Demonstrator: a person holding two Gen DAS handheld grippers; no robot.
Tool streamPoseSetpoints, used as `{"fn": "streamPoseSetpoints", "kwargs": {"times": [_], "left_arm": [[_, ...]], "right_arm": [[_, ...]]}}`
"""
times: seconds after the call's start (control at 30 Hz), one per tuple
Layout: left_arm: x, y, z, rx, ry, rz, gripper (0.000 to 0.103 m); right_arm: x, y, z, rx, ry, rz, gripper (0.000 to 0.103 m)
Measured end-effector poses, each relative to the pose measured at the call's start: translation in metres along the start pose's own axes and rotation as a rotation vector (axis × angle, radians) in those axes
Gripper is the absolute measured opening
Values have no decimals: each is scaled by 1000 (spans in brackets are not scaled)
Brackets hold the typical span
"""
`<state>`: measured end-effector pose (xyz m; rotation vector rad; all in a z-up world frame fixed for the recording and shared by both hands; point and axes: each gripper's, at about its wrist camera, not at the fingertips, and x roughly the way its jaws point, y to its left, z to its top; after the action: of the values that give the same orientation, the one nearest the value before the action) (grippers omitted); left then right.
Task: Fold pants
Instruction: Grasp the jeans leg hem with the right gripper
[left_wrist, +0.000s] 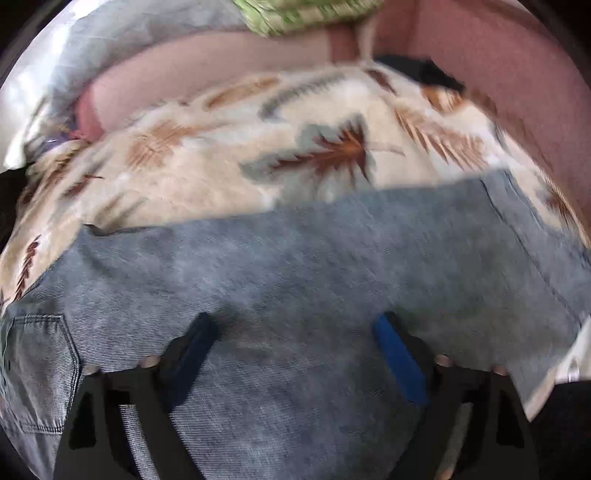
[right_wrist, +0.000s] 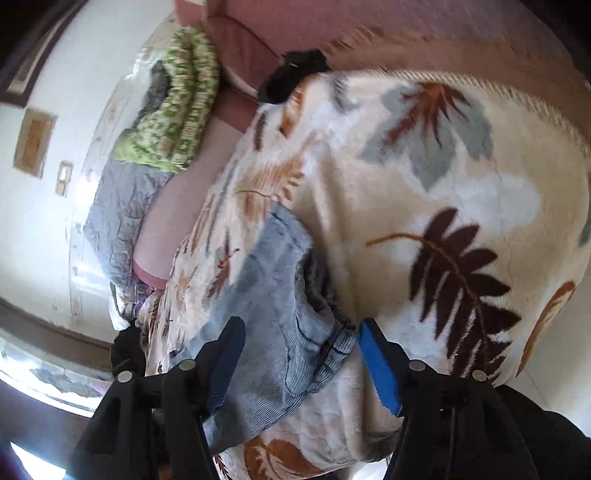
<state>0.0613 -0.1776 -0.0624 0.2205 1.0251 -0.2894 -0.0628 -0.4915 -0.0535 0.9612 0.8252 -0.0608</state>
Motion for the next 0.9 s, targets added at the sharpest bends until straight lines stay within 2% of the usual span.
{"fn": "streamPoseSetpoints", "kwargs": {"times": [0.1, 0.17, 0.3, 0.4, 0.57, 0.63, 0.73, 0.9], "left_arm": [[2, 3, 2, -14, 14, -9, 95], [3, 4, 3, -13, 19, -10, 95], [3, 5, 3, -14, 21, -12, 96], [2, 4, 1, -15, 21, -11, 96], [3, 3, 3, -15, 21, -12, 96], [3, 3, 3, -13, 20, -13, 96], [3, 4, 3, -14, 20, -14, 96], [2, 5, 4, -17, 32, -19, 96]], "right_arm": [[15, -3, 2, -6, 40, -51, 66], [25, -11, 1, 27, 71, -42, 66], [27, -10, 0, 19, 63, -31, 66], [27, -13, 1, 24, 65, -34, 56], [27, -18, 3, 37, 61, -30, 49], [27, -18, 3, 29, 63, -40, 36], [27, -14, 2, 5, 56, -59, 33], [27, -12, 3, -2, 55, -70, 32]]}}
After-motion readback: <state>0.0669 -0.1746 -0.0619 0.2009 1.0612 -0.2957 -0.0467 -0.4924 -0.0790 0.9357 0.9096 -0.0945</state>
